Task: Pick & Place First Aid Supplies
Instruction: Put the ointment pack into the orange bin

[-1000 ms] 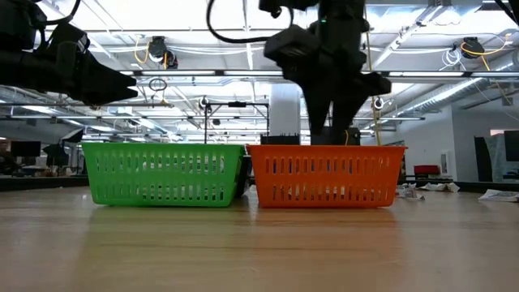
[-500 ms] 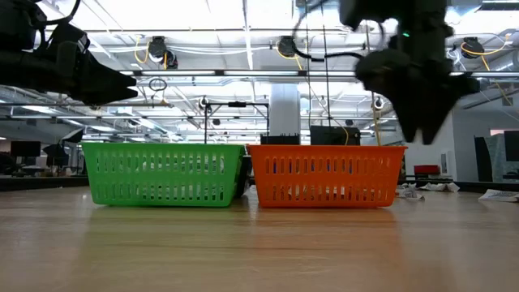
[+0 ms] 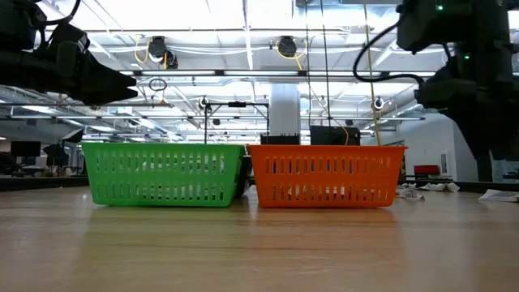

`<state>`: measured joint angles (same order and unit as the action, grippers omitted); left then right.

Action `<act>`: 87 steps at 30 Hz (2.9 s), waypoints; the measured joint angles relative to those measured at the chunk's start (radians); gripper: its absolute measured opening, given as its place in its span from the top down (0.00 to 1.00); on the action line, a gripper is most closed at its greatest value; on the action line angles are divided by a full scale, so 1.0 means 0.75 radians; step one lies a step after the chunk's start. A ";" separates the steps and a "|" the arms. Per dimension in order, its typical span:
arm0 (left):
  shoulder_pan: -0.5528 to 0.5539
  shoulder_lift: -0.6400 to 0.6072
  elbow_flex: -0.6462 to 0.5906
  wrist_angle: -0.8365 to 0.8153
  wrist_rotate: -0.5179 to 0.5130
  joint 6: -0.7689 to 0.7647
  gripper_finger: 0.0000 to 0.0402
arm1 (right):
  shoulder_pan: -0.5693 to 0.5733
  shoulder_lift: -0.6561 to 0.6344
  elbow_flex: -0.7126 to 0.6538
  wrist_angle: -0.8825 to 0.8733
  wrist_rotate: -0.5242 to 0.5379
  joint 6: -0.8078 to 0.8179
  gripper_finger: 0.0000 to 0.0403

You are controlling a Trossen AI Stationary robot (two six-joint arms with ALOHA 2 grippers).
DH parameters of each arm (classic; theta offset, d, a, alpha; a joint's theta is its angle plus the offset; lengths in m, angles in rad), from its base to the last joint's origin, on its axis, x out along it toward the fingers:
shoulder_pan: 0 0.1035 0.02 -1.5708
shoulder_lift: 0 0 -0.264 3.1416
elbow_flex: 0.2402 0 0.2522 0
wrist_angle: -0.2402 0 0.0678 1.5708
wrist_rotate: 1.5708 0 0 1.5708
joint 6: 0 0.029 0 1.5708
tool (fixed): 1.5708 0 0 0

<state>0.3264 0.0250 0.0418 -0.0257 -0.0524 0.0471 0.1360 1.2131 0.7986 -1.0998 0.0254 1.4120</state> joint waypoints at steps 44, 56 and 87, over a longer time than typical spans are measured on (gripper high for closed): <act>0.001 0.000 0.000 0.000 0.000 0.000 0.09 | 0.002 0.100 -0.263 0.390 -0.073 -0.065 0.99; 0.000 0.000 0.000 0.000 0.000 0.000 0.09 | 0.002 0.103 -0.025 0.097 -0.033 -0.176 1.00; 0.000 0.000 0.000 0.000 0.000 0.000 0.09 | 0.013 0.683 0.929 -0.293 -0.033 -1.060 1.00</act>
<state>0.3265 0.0251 0.0418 -0.0257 -0.0523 0.0471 0.1455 1.7257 1.4950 -1.3199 0.0007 0.6167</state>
